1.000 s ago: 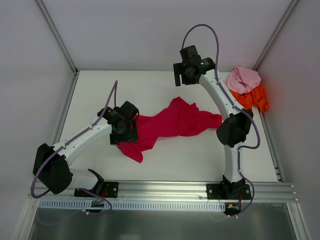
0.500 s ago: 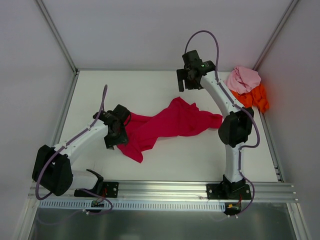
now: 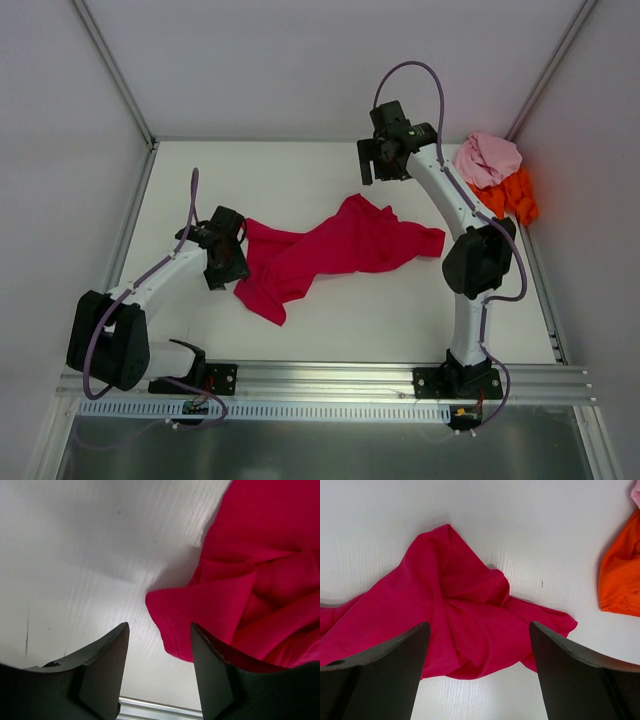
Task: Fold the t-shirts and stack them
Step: Flatten out the tshirt
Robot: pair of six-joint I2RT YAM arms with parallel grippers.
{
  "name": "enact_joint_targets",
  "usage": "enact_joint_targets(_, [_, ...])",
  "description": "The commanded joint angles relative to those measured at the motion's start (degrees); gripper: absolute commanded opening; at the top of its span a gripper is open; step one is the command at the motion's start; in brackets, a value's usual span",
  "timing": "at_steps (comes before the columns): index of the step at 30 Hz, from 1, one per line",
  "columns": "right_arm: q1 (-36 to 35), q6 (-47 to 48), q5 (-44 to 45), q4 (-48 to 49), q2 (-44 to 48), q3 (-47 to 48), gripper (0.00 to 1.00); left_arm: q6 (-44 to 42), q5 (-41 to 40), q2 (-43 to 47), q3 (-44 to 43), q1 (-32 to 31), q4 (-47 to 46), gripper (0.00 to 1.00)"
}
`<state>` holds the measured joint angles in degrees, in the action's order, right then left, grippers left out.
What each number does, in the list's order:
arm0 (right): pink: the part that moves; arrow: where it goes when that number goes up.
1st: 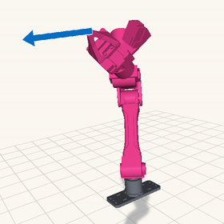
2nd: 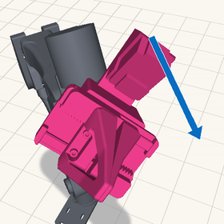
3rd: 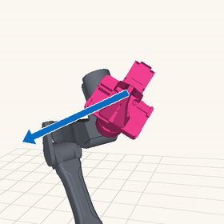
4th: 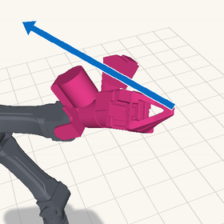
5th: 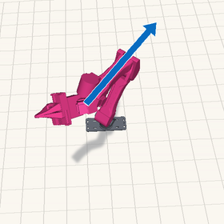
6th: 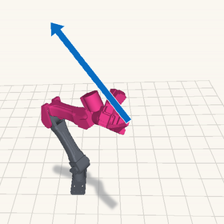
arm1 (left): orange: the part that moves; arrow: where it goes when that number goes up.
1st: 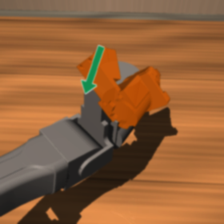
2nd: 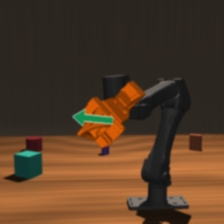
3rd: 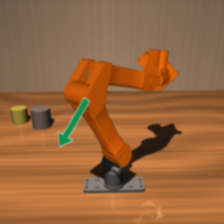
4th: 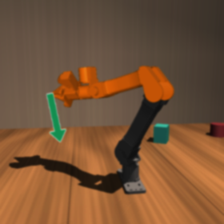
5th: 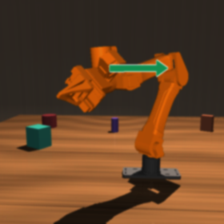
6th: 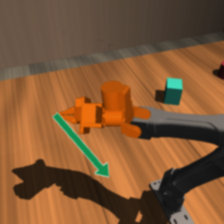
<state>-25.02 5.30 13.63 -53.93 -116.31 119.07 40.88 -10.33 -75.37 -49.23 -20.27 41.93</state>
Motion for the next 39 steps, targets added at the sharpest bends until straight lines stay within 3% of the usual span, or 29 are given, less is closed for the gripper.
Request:
enact_joint_targets(1, [0.49, 0.94, 0.00, 0.76, 4.78, -0.24, 0.86, -2.74, 3.03, 1.90, 2.29, 0.67, -4.40, 0.52])
enact_joint_targets(24, [1.11, 1.20, -0.01, 0.58, 6.01, -0.06, 0.85, -0.89, 10.06, -0.21, 13.46, 1.29, -16.62, 0.51])
enact_joint_targets(28, [1.46, 1.20, -0.18, 0.67, 6.18, -0.06, 0.85, -0.98, 10.15, -0.91, 14.16, 1.29, -17.93, 0.41])
enact_joint_targets(31, [1.63, 1.20, -0.36, 0.67, 6.01, -0.24, 0.86, -1.16, 10.15, -0.74, 14.08, 1.29, -18.20, 0.24])
enact_joint_targets(32, [1.55, 1.12, -0.44, 0.76, 6.01, -0.32, 0.86, -1.16, 10.15, -0.39, 14.08, 1.29, -18.20, 0.14])
enact_joint_targets(35, [1.55, 1.03, -1.06, 0.85, 5.75, -0.94, 0.86, -1.16, 9.89, 2.06, 13.73, 1.29, -17.41, 0.02])
enact_joint_targets(39, [1.64, 1.03, -3.25, 1.11, 5.22, -1.12, 0.85, -0.28, 7.17, 7.50, 10.13, 1.37, -13.56, 0.00])
